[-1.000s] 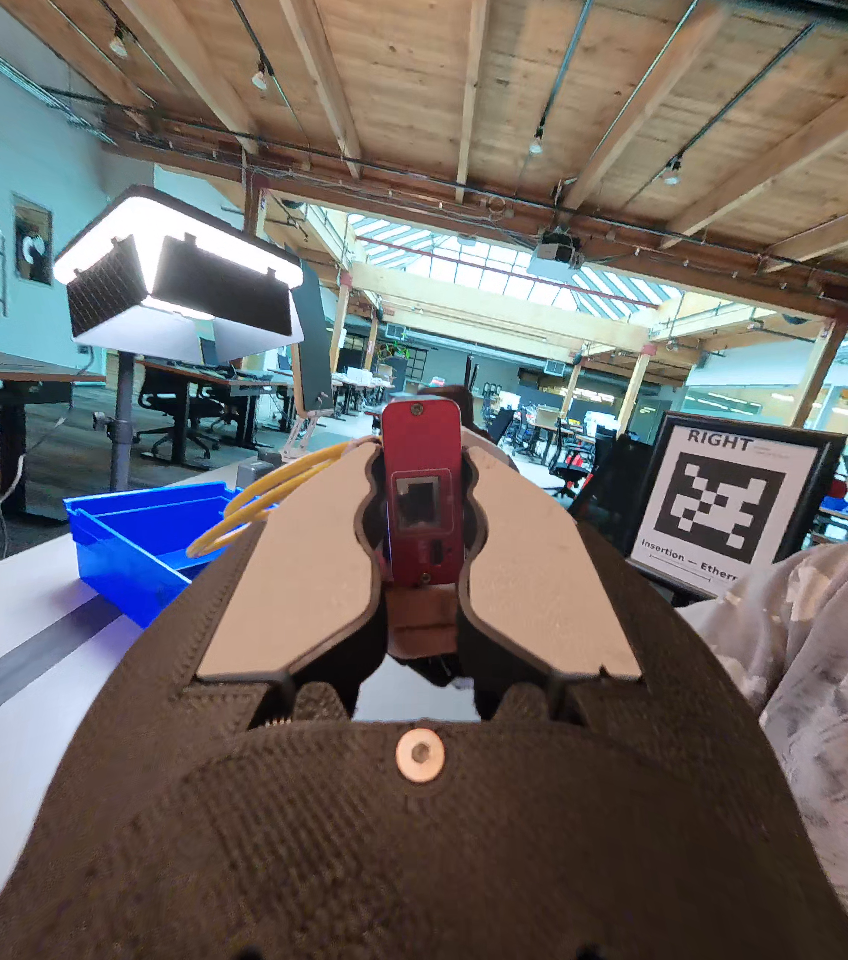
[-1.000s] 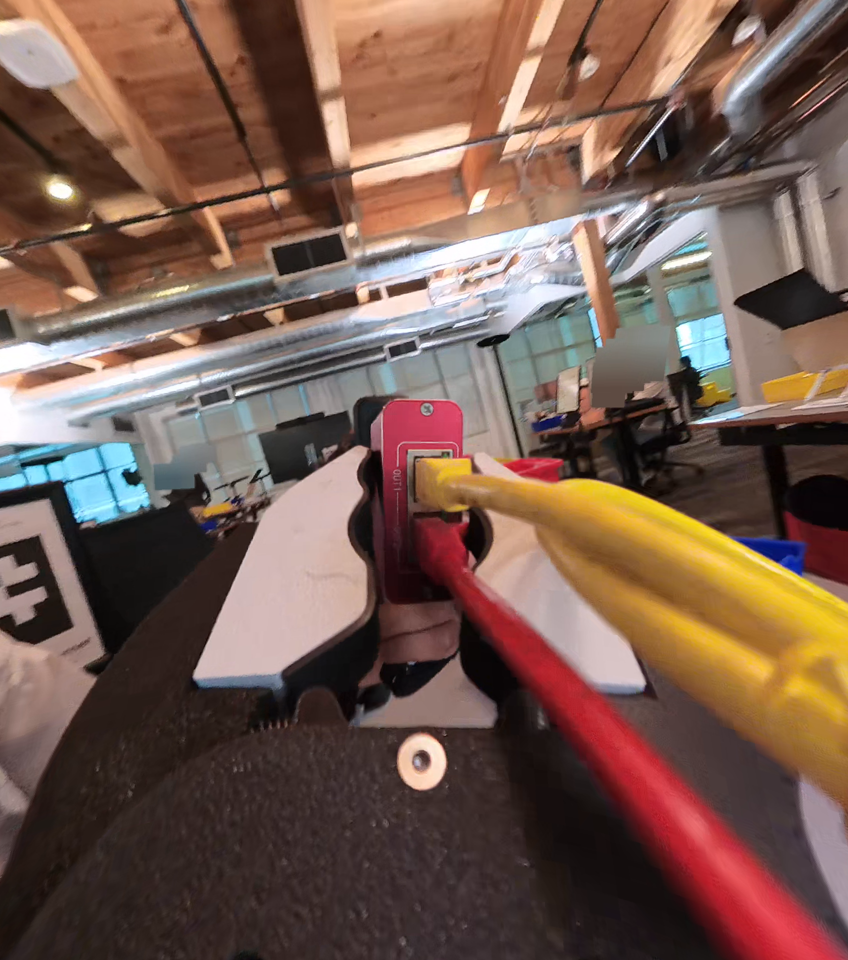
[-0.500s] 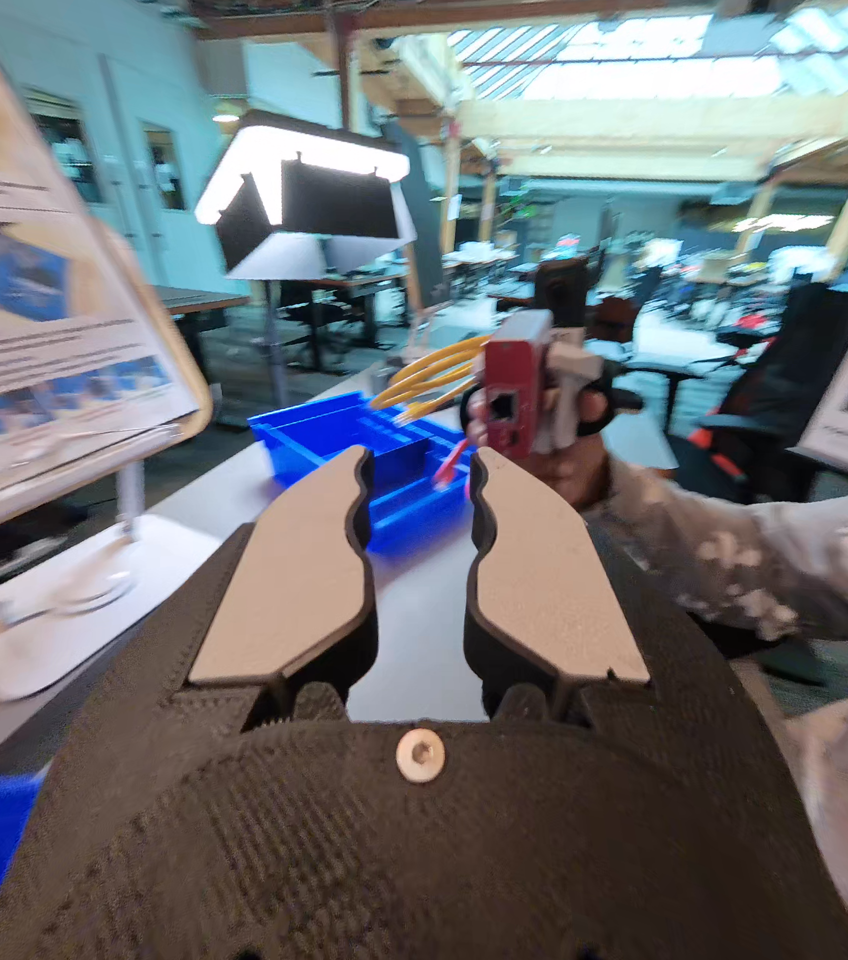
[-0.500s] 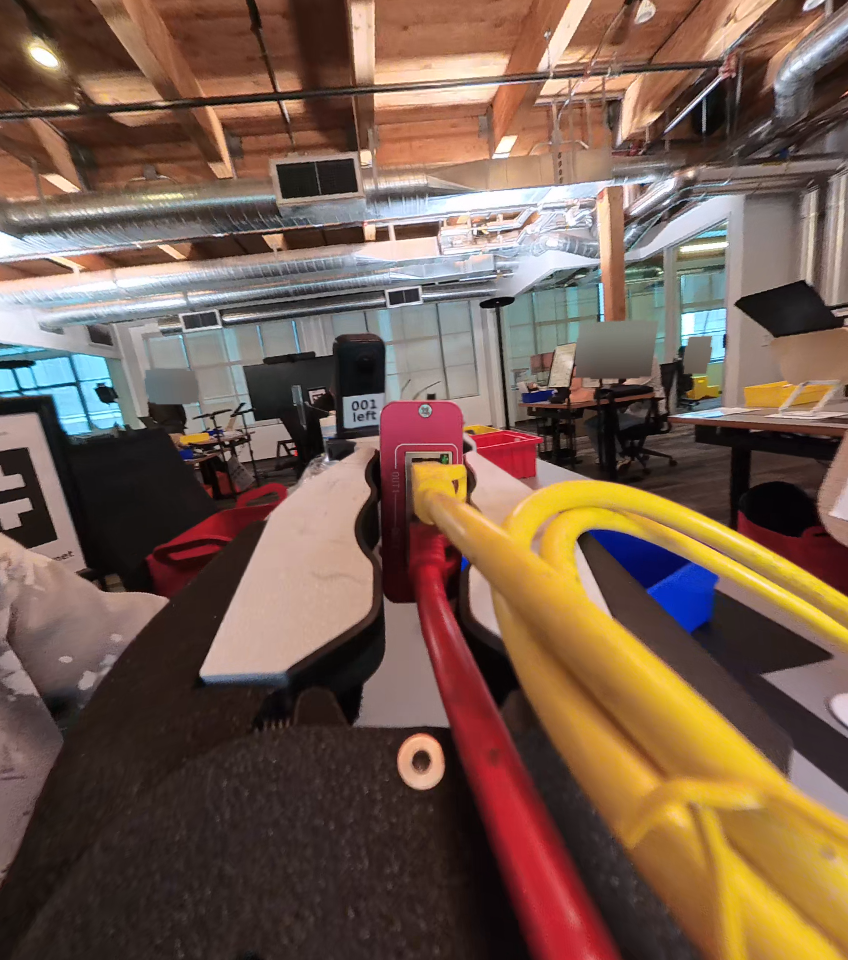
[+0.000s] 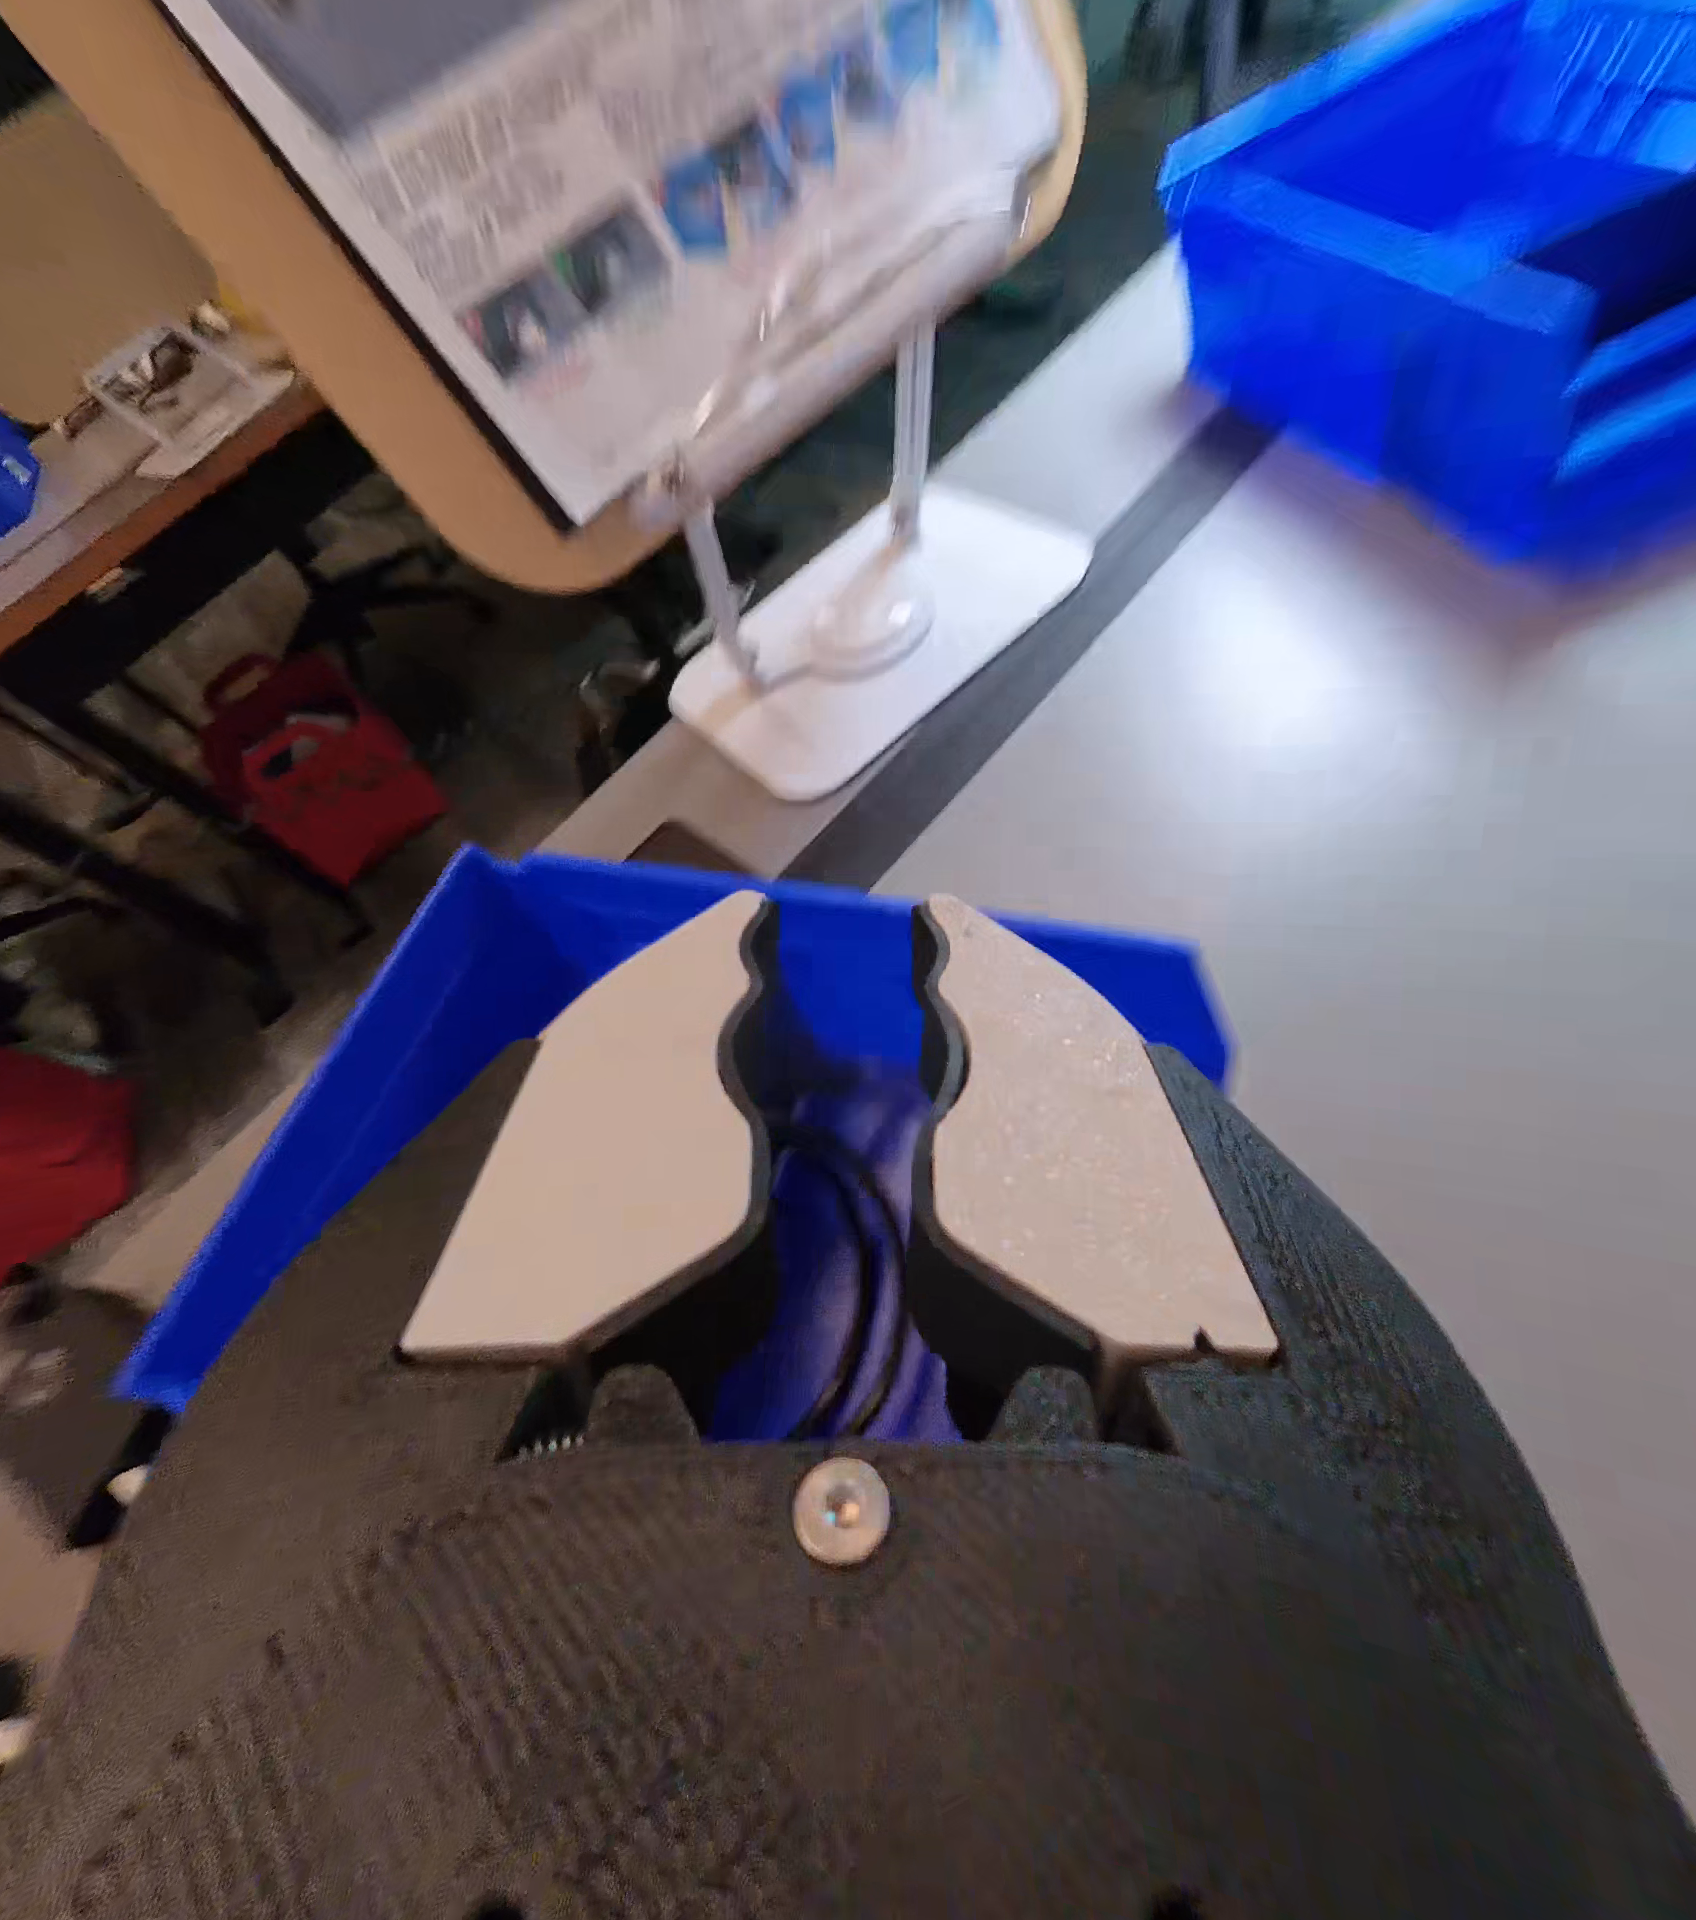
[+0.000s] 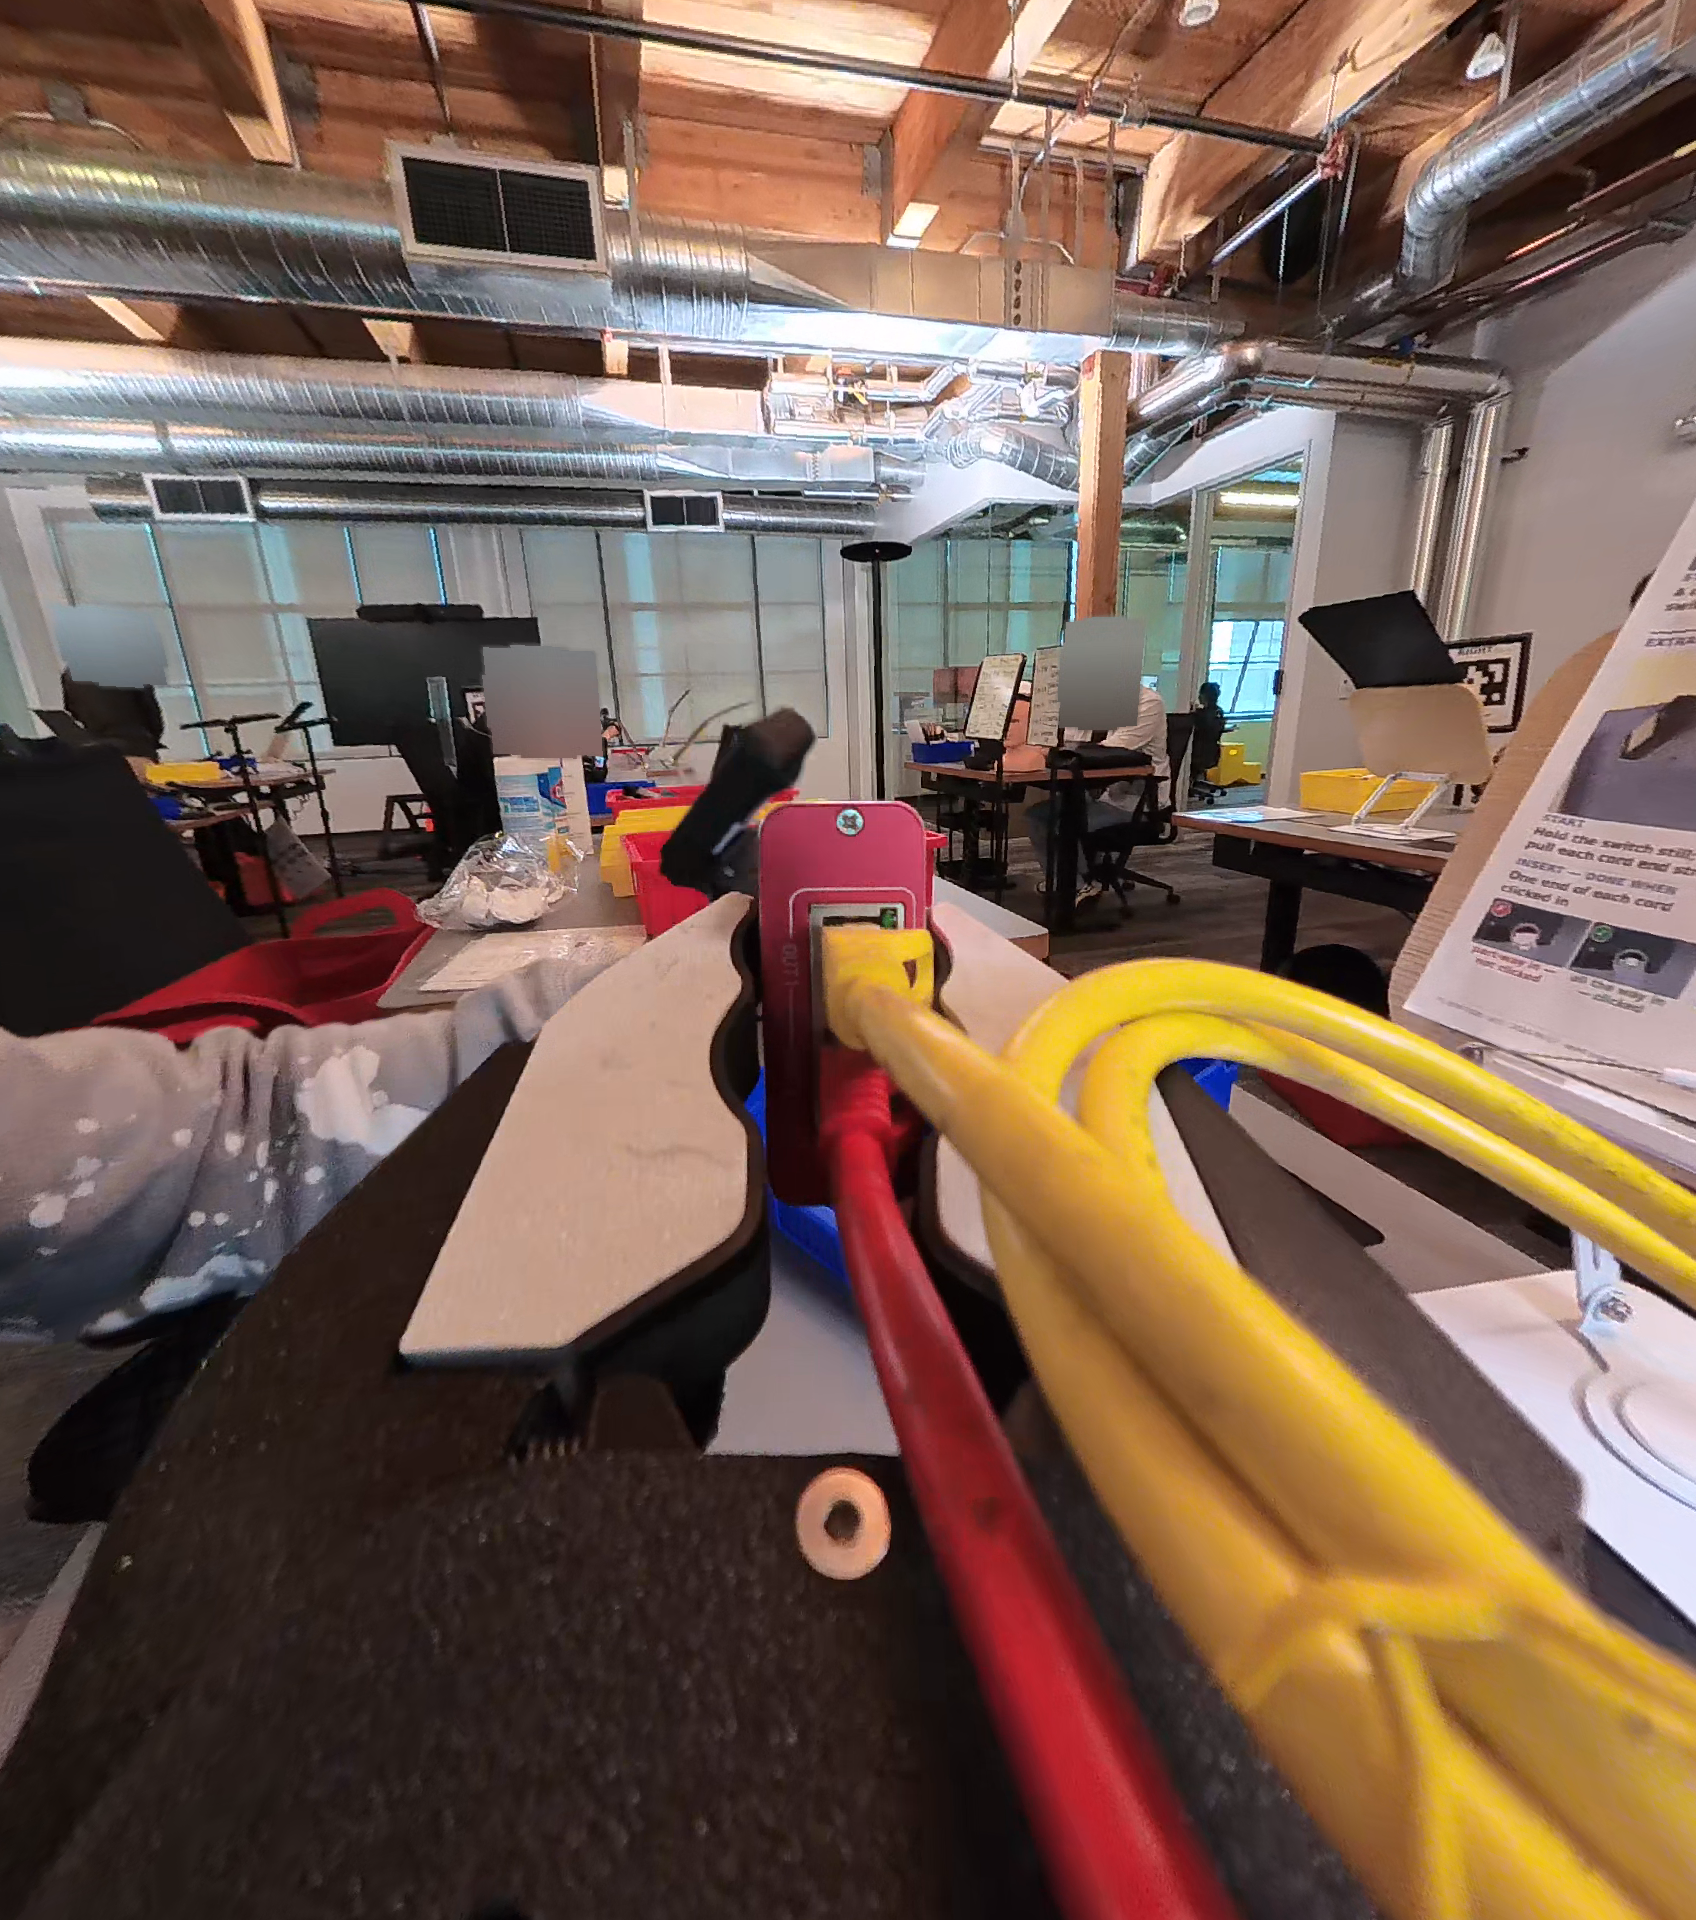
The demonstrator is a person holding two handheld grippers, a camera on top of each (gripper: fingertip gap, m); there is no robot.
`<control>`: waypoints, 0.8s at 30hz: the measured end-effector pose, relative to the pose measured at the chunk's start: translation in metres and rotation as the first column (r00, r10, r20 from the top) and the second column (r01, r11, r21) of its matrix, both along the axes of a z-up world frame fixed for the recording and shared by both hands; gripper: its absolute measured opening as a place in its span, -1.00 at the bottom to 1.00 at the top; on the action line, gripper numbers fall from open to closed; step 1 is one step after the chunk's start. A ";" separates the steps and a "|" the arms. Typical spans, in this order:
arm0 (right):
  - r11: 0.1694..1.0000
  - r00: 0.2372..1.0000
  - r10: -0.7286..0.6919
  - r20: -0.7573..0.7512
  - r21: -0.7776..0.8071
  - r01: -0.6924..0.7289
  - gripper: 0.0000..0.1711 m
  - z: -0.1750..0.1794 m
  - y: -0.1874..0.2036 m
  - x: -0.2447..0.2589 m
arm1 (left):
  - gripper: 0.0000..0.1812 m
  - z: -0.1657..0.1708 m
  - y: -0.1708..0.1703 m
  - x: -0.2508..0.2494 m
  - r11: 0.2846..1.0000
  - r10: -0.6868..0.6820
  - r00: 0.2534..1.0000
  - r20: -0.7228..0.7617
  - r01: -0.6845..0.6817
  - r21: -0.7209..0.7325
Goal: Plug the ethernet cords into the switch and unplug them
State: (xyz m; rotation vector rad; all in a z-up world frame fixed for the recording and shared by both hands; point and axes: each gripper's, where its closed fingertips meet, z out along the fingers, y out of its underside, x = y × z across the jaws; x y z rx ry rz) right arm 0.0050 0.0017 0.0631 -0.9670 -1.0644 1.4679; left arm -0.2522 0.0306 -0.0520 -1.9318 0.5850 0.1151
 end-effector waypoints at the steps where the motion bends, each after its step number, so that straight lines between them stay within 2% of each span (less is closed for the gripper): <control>1: 1.000 1.000 -0.001 0.001 -0.005 0.001 -0.69 -0.001 0.001 -0.001 | -0.74 -0.011 0.005 -0.006 1.000 0.005 0.996 -0.089 -0.007 -0.024; 5: 1.000 1.000 0.004 0.001 -0.031 -0.004 -0.69 -0.006 0.006 -0.003 | -0.76 -0.057 0.020 -0.015 0.991 -0.047 0.931 -0.363 -0.003 -0.137; 8: 0.999 1.000 0.006 -0.004 -0.049 -0.006 -0.69 -0.007 0.010 -0.002 | -0.71 -0.092 0.027 -0.025 0.974 -0.116 0.809 -0.576 -0.021 -0.226; 11: 0.998 1.000 0.002 -0.013 -0.065 -0.003 -0.69 -0.008 0.014 0.001 | -0.66 -0.115 0.033 -0.033 0.957 -0.188 0.676 -0.712 -0.037 -0.287; 16: 0.995 1.000 0.003 -0.030 -0.103 -0.006 -0.69 -0.008 0.023 0.005 | -0.59 -0.132 0.041 -0.047 0.925 -0.251 0.553 -0.794 -0.103 -0.365; 20: 0.992 0.999 0.002 -0.039 -0.129 -0.008 -0.68 -0.008 0.028 0.008 | -0.61 -0.141 0.046 -0.057 0.908 -0.283 0.470 -0.836 -0.150 -0.391; 24: 0.991 0.999 -0.005 -0.046 -0.137 -0.002 -0.69 -0.007 0.033 0.012 | -0.79 -0.136 0.054 -0.058 0.928 -0.262 0.419 -0.869 -0.139 -0.347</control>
